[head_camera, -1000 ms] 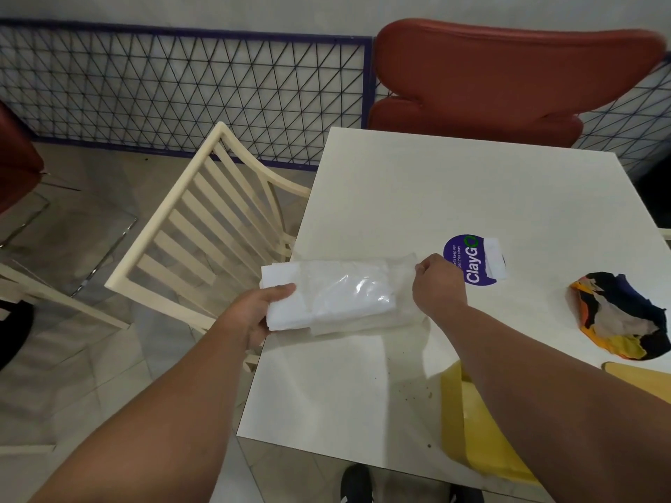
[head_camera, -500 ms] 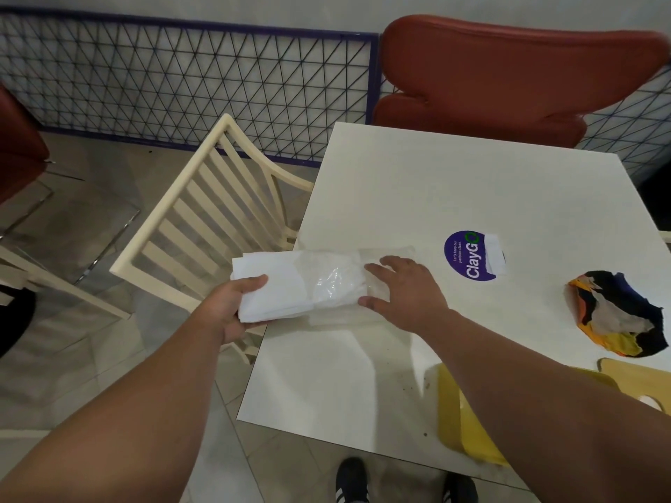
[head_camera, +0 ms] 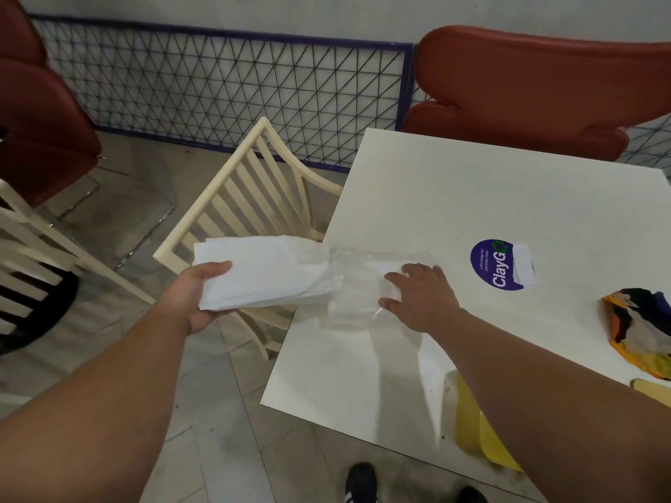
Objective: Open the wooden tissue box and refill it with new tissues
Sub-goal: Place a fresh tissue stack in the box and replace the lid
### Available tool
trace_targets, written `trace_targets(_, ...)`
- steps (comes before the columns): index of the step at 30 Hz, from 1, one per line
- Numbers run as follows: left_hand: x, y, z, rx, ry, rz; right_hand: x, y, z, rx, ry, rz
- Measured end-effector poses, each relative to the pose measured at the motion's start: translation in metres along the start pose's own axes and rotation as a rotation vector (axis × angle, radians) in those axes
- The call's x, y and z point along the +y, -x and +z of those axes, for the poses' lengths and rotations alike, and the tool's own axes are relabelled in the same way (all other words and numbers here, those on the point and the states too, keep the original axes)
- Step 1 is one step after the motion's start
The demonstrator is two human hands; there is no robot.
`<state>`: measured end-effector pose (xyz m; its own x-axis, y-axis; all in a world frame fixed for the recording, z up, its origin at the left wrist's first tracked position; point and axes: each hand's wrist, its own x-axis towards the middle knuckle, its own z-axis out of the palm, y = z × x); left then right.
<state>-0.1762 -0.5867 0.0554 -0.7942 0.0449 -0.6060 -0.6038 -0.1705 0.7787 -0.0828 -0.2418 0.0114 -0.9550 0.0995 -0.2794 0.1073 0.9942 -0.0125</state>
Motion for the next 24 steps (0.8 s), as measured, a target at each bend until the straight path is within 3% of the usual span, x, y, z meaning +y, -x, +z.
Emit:
trace_targets(3,0.015,0.008,0.003,-0.002,0.054,0.058,-0.006,0.002,-0.005,-0.026,0.036,0.022)
trace_targets(6,0.032,0.017,0.021,-0.032,0.073,0.103,-0.011,0.004,-0.011,0.056,-0.052,0.024)
trace_targets(9,0.045,0.028,0.054,-0.062,0.075,0.130,-0.017,0.008,-0.019,0.331,-0.447,0.014)
trace_targets(11,0.051,0.038,0.084,-0.099,0.082,0.143,-0.022,0.014,-0.028,0.409,-0.715,0.071)
trace_targets(18,0.063,0.092,0.203,-0.338,0.082,0.167,-0.007,0.040,-0.060,0.017,-1.860,0.491)
trace_targets(22,0.055,0.127,0.262,-0.449,0.053,0.130,0.017,0.059,-0.063,-0.156,-2.316,0.539)
trace_targets(24,0.045,0.141,0.282,-0.480,0.013,0.097,0.038,0.072,-0.066,-0.144,-2.613,0.475)
